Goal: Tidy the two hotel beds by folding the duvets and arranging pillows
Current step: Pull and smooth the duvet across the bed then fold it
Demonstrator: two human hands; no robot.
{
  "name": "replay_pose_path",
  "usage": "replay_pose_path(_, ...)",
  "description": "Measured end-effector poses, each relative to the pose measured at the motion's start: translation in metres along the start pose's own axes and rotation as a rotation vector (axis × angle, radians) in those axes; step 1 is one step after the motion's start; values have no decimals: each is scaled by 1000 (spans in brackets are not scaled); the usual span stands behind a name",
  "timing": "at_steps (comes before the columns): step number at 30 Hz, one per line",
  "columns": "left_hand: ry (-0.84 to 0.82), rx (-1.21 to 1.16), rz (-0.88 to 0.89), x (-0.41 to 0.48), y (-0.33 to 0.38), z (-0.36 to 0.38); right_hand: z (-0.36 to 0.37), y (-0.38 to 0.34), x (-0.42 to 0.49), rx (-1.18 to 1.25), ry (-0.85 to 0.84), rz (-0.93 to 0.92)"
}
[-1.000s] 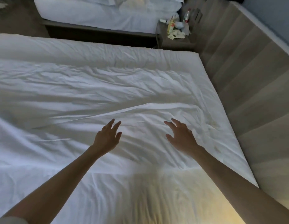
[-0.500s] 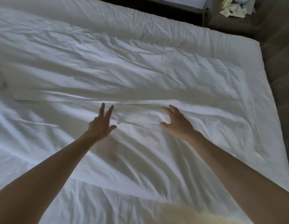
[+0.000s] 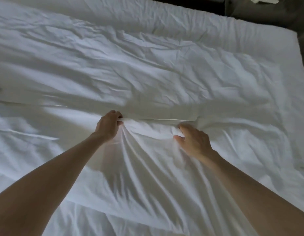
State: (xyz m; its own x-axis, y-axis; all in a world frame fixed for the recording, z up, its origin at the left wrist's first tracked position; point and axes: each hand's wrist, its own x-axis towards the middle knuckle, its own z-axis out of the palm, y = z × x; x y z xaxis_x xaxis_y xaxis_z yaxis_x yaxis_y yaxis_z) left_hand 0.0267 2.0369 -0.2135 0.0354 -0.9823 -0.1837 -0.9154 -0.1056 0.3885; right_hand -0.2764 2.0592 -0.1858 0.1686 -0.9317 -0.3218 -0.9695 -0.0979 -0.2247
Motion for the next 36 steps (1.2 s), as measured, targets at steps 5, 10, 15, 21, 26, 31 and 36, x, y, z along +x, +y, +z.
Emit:
replay_pose_path(5, 219, -37, 177, -2, 45, -41, -54, 10, -25, -79, 219, -49)
replay_pose_path(10, 387, -86, 265, 18, 106, -75, -100, 21, -34, -2, 498, 69)
replay_pose_path(15, -49, -171, 238, 29, 112, -31, -80, 38, -14, 108, 14, 314)
replay_pose_path(21, -224, -183, 213, -16, 136, 34, -50, 90, -48, 238, 224, 144)
replay_pose_path(26, -298, -57, 250, -38, 191, 63, -36, 162, -74, 234, 406, 576)
replay_pose_path(31, -406, -130, 206, -50, 236, 100, -6, 219, -103, 539, 255, 904)
replay_pose_path(36, -370, -185, 132, -58, 262, 115, 10, 221, -108, 530, 294, 800)
